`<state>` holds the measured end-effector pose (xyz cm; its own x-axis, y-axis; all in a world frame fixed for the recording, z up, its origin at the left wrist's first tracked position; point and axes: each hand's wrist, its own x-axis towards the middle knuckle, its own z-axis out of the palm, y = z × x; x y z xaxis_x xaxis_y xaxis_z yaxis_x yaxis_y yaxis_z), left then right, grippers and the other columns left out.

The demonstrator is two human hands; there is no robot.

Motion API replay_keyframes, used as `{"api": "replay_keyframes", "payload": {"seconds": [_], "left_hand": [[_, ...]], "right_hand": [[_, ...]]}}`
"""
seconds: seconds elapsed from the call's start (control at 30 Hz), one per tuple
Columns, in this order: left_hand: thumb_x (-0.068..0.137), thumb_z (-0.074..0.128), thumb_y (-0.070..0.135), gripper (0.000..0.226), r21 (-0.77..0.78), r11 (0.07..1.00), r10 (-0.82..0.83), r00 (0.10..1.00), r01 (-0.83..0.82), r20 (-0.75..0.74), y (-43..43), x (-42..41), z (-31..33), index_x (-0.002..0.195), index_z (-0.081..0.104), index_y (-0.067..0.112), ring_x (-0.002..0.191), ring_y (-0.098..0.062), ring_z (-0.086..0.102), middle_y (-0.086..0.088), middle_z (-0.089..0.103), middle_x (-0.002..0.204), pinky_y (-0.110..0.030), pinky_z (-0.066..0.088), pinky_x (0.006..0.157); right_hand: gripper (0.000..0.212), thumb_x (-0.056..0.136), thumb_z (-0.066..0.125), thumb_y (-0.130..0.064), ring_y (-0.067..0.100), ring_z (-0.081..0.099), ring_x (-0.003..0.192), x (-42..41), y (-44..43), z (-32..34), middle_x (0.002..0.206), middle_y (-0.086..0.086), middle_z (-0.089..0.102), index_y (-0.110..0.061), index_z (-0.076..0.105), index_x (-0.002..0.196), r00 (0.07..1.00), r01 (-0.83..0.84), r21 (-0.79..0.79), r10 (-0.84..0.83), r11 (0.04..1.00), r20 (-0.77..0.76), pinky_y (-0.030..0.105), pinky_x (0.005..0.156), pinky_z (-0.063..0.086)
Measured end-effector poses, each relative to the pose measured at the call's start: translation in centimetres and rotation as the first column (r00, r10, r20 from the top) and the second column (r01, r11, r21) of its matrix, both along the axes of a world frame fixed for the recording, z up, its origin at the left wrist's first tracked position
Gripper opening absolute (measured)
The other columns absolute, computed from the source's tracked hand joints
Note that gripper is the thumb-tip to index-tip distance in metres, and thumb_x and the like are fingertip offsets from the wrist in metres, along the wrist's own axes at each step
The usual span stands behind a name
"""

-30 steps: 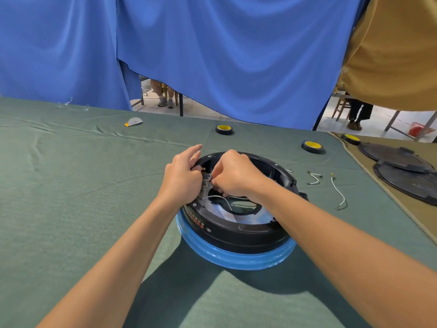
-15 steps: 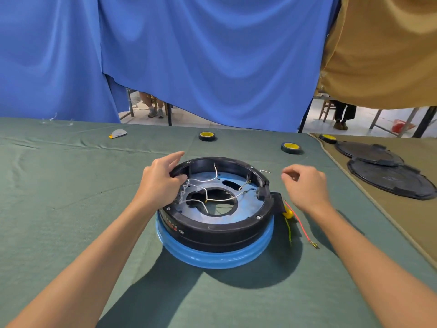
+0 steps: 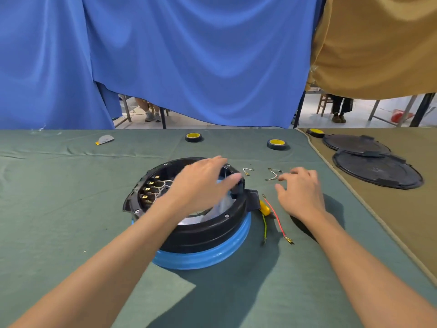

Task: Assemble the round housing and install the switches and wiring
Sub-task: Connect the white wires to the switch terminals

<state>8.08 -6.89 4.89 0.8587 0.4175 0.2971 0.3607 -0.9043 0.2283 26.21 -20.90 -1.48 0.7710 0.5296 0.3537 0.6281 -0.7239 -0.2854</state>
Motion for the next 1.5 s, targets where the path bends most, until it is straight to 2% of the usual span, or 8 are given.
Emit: {"api": "replay_keyframes", "payload": {"seconds": [0.2,0.4,0.6,0.77,1.0,1.2,1.33,1.5], "left_hand": [[0.096,0.035,0.062,0.069,-0.011,0.987,-0.157,0.977,0.157,-0.146,-2.0,4.9,-1.2,0.150,0.036,0.018,0.148,-0.014,0.018,0.001,0.028,0.160,-0.036,0.011,0.119],[0.102,0.042,0.042,0.051,-0.127,0.977,-0.187,0.974,0.170,-0.132,-1.3,5.1,-1.9,0.146,0.043,0.016,0.150,-0.012,0.011,0.003,0.021,0.162,-0.034,0.006,0.120],[0.101,0.047,0.036,0.042,-0.180,0.978,-0.085,0.987,0.109,0.139,-1.7,4.2,-1.8,0.137,0.055,0.014,0.126,-0.025,0.052,-0.006,0.063,0.131,-0.036,0.038,0.107],[0.100,0.049,0.038,0.043,-0.355,0.934,0.105,0.920,0.039,0.377,-1.5,4.1,-1.2,0.136,0.054,0.014,0.113,-0.019,0.060,-0.001,0.068,0.122,-0.024,0.041,0.090],[0.095,0.061,0.014,0.015,-0.600,0.781,0.274,0.766,0.177,0.582,-0.6,3.7,-0.7,0.104,0.070,0.006,0.070,-0.004,0.069,0.010,0.073,0.076,-0.011,0.051,0.065],[0.091,0.067,0.019,0.007,-0.610,0.753,0.300,0.696,0.247,0.652,-1.1,3.4,-0.3,0.095,0.061,0.018,0.078,0.000,0.071,0.014,0.073,0.074,-0.019,0.053,0.076],[0.085,0.075,0.023,0.015,-0.639,0.716,0.371,0.622,0.281,0.689,-1.2,3.1,0.1,0.087,0.064,0.014,0.078,-0.004,0.070,0.015,0.072,0.073,-0.026,0.055,0.077],[0.080,0.079,0.014,0.008,-0.762,0.472,0.538,0.540,0.443,0.647,-0.4,2.2,1.1,0.084,0.074,0.010,0.074,0.001,0.069,0.008,0.077,0.084,-0.019,0.050,0.076]], "right_hand": [[0.022,0.088,0.052,-0.003,0.037,0.058,0.104,-0.6,-0.8,0.3,0.100,0.018,0.067,-0.005,0.073,0.095,0.987,0.048,0.023,-0.044,0.999,-0.156,0.038,0.082,0.049],[0.031,0.082,0.049,0.011,0.035,0.059,0.097,-1.2,-0.5,0.2,0.099,0.017,0.068,-0.005,0.072,0.095,0.988,0.049,0.159,-0.024,0.986,-0.154,0.043,0.083,0.053],[0.017,0.083,0.070,-0.004,0.010,0.067,0.081,-2.0,-0.5,1.5,0.090,0.001,0.074,-0.012,0.075,0.097,0.956,-0.017,0.594,0.186,0.804,-0.225,0.014,0.078,0.049],[0.017,0.077,0.077,0.000,0.003,0.069,0.071,-4.1,-0.1,2.7,0.083,-0.006,0.071,-0.013,0.074,0.087,0.861,-0.121,0.787,0.458,0.605,-0.220,0.017,0.071,0.054],[0.017,0.078,0.074,0.007,0.008,0.064,0.076,-5.5,0.3,1.8,0.092,0.007,0.063,-0.001,0.075,0.093,0.870,-0.445,0.669,0.463,0.595,0.167,0.014,0.074,0.054],[0.014,0.082,0.072,0.001,0.022,0.065,0.086,-5.8,0.6,2.2,0.094,0.009,0.066,-0.002,0.074,0.096,0.895,-0.439,0.586,0.278,0.681,0.348,0.023,0.083,0.048],[0.013,0.088,0.067,-0.007,0.011,0.061,0.094,-7.1,2.0,4.9,0.100,0.002,0.067,-0.009,0.074,0.098,0.897,-0.442,0.639,0.325,0.629,0.301,0.028,0.085,0.049],[0.023,0.088,0.063,-0.008,0.009,0.060,0.103,-8.5,4.4,7.1,0.109,-0.003,0.069,-0.014,0.071,0.109,0.865,-0.470,0.602,0.472,0.646,0.169,0.032,0.094,0.048]]}}
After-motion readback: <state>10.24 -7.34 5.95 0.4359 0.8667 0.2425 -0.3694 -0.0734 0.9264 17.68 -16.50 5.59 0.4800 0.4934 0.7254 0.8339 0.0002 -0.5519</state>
